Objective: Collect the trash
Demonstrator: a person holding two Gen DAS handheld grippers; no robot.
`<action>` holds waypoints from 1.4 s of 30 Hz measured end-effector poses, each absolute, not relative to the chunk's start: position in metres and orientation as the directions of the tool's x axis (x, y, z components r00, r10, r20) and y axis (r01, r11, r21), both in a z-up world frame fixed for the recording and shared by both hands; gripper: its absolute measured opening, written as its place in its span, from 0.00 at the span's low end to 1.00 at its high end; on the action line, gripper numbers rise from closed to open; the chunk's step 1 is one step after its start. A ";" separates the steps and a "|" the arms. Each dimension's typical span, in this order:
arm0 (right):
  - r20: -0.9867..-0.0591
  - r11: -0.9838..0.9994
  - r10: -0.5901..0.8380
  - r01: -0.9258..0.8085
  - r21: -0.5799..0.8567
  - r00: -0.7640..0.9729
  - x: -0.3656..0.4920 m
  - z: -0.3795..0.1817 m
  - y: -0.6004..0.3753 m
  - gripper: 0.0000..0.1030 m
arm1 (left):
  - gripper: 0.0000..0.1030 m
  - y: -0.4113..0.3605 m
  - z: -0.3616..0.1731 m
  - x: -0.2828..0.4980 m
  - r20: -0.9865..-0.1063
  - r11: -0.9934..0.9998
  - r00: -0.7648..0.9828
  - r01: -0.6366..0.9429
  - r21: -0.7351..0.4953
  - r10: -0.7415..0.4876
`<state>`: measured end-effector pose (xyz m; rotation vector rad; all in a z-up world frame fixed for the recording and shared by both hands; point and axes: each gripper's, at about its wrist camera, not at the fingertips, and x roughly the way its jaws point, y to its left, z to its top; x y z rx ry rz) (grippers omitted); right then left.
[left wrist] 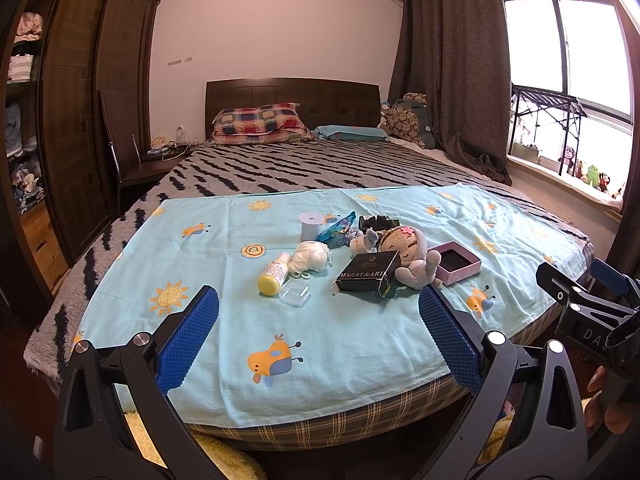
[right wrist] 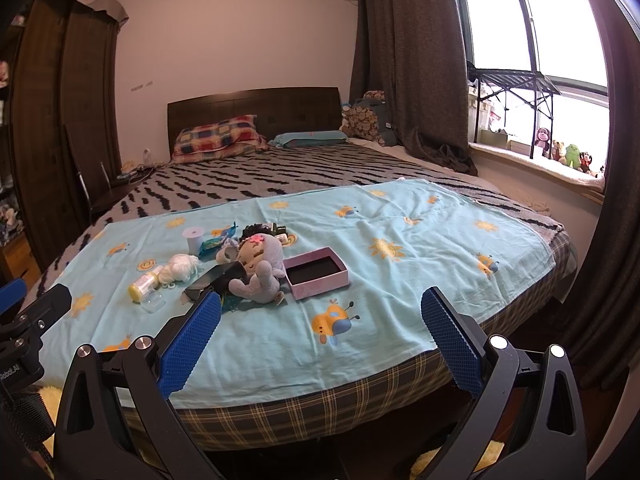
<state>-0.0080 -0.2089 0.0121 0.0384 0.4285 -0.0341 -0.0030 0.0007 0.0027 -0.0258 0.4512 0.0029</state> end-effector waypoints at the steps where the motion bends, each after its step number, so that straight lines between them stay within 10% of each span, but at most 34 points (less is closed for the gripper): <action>1: -0.416 0.999 -0.025 0.042 0.031 0.909 -0.008 0.012 -0.209 0.97 | 0.92 0.001 0.002 -0.003 -0.436 1.000 0.900 -0.009 -0.024 -0.002; 42: -0.539 0.987 0.120 -0.039 0.158 0.834 0.052 -0.053 -0.208 0.97 | 0.91 0.035 -0.047 0.050 -0.553 0.999 0.833 -0.043 -0.010 0.030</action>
